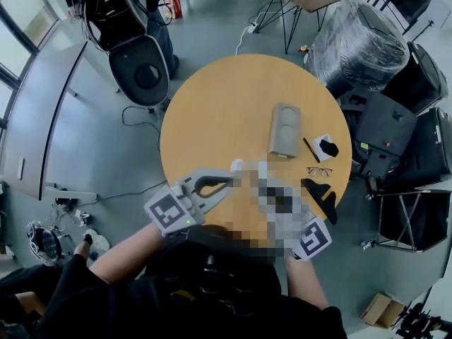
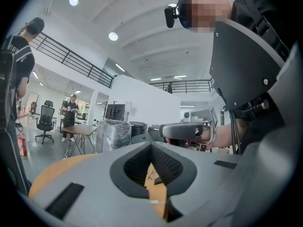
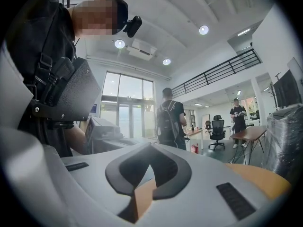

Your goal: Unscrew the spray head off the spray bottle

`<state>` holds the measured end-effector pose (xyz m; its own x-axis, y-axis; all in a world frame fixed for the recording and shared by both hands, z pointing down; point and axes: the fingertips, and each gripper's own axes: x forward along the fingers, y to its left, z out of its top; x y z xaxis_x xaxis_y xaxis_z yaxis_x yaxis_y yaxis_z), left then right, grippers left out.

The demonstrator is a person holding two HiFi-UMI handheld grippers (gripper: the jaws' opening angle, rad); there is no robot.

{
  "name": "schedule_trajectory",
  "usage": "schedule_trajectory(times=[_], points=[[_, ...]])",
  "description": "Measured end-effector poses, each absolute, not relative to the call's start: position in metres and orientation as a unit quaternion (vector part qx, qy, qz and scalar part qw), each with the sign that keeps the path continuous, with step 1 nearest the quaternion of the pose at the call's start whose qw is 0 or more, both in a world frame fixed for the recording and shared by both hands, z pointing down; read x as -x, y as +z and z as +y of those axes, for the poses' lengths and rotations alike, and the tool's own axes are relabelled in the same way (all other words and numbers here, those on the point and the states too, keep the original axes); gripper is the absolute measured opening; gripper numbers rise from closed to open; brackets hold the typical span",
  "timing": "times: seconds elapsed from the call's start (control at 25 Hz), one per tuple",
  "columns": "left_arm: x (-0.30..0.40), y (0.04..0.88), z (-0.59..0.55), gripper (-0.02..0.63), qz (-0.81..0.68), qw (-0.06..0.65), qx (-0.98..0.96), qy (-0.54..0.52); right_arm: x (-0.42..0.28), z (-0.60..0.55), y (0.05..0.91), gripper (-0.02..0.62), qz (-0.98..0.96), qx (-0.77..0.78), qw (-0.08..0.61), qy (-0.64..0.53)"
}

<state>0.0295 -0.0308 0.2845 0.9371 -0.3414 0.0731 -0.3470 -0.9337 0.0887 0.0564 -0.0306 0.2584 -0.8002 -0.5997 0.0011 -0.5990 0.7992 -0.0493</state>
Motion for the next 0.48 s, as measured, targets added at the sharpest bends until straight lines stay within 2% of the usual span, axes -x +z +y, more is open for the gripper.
schedule_trajectory(times=[0.16, 0.48], points=[[-0.003, 0.260, -0.020, 0.015, -0.167, 0.038, -0.985, 0.020, -0.025, -0.021, 0.239, -0.002, 0.949, 0.315, 0.000, -0.020], [-0.008, 0.259, -0.025, 0.015, -0.167, 0.041, -0.985, 0.022, -0.027, -0.026, 0.241, -0.002, 0.950, 0.312, -0.005, -0.023]])
